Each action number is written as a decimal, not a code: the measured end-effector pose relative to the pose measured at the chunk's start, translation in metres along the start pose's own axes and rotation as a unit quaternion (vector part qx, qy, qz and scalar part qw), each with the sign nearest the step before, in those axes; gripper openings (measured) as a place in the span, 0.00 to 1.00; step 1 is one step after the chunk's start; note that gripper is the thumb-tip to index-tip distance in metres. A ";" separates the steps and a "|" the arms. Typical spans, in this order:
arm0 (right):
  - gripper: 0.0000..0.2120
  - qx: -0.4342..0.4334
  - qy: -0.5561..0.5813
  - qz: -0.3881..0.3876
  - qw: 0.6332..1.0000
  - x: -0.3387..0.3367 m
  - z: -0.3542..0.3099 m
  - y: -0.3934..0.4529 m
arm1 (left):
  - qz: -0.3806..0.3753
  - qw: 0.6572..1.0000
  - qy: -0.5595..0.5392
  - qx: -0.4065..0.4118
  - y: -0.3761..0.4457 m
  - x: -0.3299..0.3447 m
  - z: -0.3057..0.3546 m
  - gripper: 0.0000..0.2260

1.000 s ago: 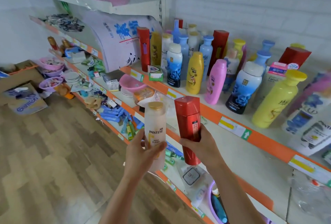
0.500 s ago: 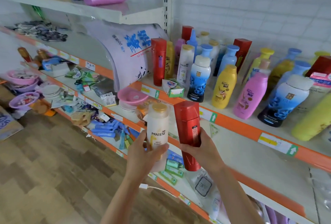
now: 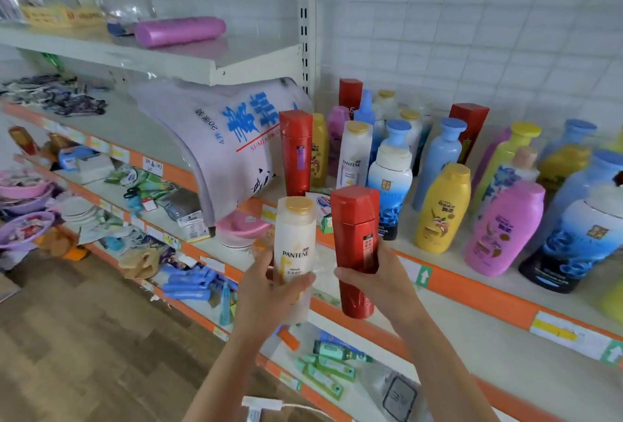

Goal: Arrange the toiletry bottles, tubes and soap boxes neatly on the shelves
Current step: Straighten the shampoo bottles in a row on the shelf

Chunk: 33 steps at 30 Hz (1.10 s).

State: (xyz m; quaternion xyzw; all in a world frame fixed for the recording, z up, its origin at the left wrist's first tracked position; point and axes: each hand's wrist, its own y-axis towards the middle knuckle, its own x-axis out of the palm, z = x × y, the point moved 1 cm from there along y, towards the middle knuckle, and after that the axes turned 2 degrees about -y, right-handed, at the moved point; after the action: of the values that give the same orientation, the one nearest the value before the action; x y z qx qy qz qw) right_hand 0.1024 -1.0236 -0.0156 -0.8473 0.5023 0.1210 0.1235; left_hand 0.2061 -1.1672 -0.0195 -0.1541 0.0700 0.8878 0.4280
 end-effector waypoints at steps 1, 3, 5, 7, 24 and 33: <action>0.22 -0.003 0.002 0.004 1.000 0.000 -0.002 0.006 | 0.004 1.000 0.000 -0.001 0.006 -0.001 0.000 0.18; 0.25 -0.018 0.002 0.006 1.000 0.002 -0.007 0.017 | 0.010 1.000 -0.006 0.002 0.015 -0.004 0.000 0.19; 0.25 -0.035 0.007 0.000 0.999 0.006 -0.015 0.027 | 0.021 1.000 -0.013 0.000 0.025 -0.008 -0.001 0.17; 0.24 -0.050 0.015 -0.001 0.999 0.012 -0.025 0.035 | 0.037 0.999 -0.019 -0.004 0.034 -0.015 -0.001 0.15; 0.23 -0.112 -0.048 0.107 0.987 0.073 -0.081 0.113 | 0.012 0.998 -0.043 0.035 0.089 -0.070 -0.004 0.16; 0.30 -0.110 -0.128 0.160 0.972 0.095 -0.084 0.134 | -0.013 0.997 -0.056 0.048 0.097 -0.065 0.000 0.17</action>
State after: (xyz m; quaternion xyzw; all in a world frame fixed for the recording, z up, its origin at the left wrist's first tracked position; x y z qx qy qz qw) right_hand 0.0358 -1.1913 0.0202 -0.7414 0.5953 0.3013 0.0722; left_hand 0.1684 -1.2760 0.0018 -0.0846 0.0869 0.8849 0.4497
